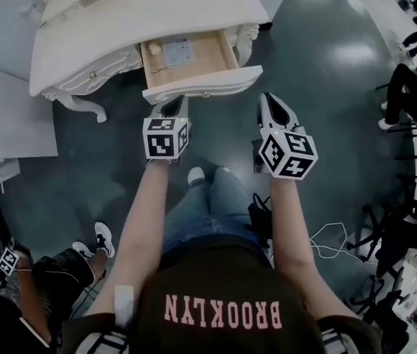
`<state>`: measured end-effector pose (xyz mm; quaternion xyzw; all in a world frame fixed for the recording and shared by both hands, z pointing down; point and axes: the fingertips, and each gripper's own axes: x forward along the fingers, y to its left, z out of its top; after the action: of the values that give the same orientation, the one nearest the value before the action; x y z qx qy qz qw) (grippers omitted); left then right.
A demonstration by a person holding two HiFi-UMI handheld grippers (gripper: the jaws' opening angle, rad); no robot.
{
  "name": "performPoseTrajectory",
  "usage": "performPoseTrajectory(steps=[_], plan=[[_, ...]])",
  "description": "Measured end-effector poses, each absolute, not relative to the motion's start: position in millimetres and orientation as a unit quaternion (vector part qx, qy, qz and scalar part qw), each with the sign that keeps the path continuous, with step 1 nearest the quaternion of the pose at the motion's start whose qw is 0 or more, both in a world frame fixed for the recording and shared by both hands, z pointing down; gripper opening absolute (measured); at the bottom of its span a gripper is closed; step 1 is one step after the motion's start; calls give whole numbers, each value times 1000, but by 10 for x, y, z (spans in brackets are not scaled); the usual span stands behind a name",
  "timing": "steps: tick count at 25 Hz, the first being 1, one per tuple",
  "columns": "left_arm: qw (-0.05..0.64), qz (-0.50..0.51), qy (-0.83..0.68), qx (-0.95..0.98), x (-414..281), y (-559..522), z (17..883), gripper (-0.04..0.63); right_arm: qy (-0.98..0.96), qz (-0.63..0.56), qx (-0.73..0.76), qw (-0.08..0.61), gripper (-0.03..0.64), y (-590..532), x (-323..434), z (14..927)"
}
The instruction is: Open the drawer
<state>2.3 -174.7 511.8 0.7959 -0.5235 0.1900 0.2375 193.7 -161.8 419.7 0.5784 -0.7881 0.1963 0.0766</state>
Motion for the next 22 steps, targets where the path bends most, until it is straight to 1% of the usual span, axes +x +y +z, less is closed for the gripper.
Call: performPoseTrajectory(steps=[4,13,22], plan=[[219,176,-540,793,-47,-1785,4849,5,-807,179,559,71,-3,-1686,1872,3963],[153,147,-568,795,-154,-1801,4147,5,-839,124,524,74,-3,-1743,1807,3408],[103,103,-608,780,-386,-1780,3455,6,-860,35,503,77,-3,-1776,1644,2892]])
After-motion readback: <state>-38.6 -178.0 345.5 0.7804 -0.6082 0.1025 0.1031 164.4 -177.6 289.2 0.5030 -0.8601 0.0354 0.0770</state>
